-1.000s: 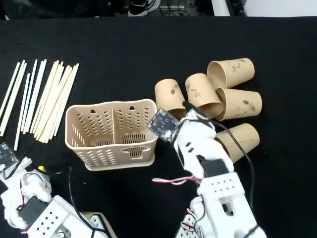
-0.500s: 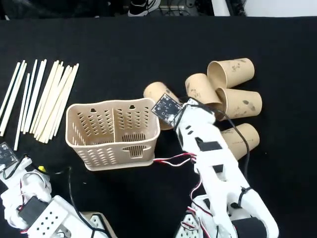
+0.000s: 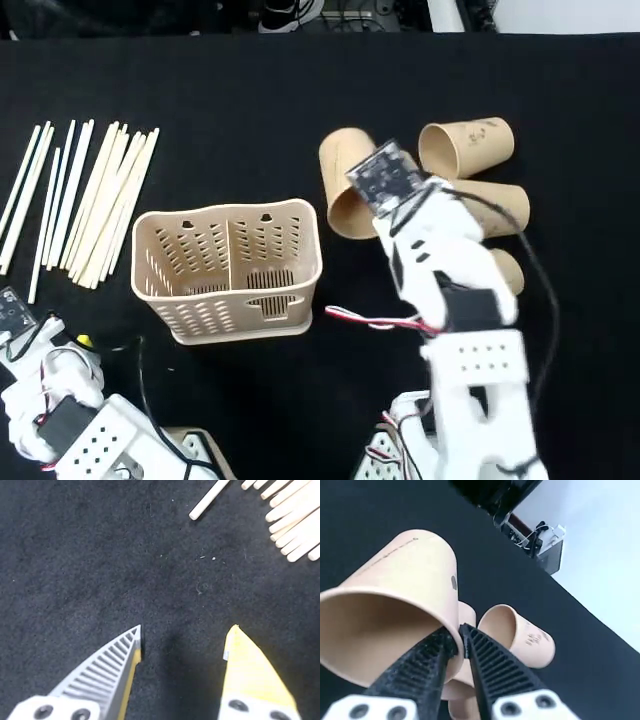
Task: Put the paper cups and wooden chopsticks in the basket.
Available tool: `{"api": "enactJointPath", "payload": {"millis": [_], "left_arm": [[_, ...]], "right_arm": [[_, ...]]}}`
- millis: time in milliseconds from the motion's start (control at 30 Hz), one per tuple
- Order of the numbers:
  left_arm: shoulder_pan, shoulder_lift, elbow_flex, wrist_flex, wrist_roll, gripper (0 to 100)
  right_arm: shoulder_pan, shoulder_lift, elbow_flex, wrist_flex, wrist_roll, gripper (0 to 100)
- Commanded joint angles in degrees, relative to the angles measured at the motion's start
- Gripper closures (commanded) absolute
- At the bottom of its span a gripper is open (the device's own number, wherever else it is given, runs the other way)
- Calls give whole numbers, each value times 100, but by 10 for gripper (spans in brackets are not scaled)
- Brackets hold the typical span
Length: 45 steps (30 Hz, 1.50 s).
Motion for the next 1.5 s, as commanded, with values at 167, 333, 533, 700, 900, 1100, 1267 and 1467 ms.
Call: {"api": "enactJointPath", "payload": {"millis": [167,333,533,700,900,1100,1267,1467], "left_arm": [[57,-35,101,26,-35,737],[57,-35,101,70,-26,737],[57,-44,101,211,-26,737],[57,-44,101,211,-53,777],[66,-44,101,167,-62,848],[66,-44,101,167,-62,848],[66,-44,101,167,-62,848],[66,-44,101,167,-62,848]], "right_arm": [[35,-286,-2782,2804,-1011,987],[18,-251,-4620,3956,-1468,987],[-756,154,-6281,5196,-1125,987],[-1600,1367,-7591,6048,-1257,987],[-2470,2484,-8180,6057,-1697,987],[-2699,2818,-7776,6057,-1864,987],[-2690,2809,-7143,6048,-1846,986],[-2681,2905,-6290,6031,-1846,983]]}}
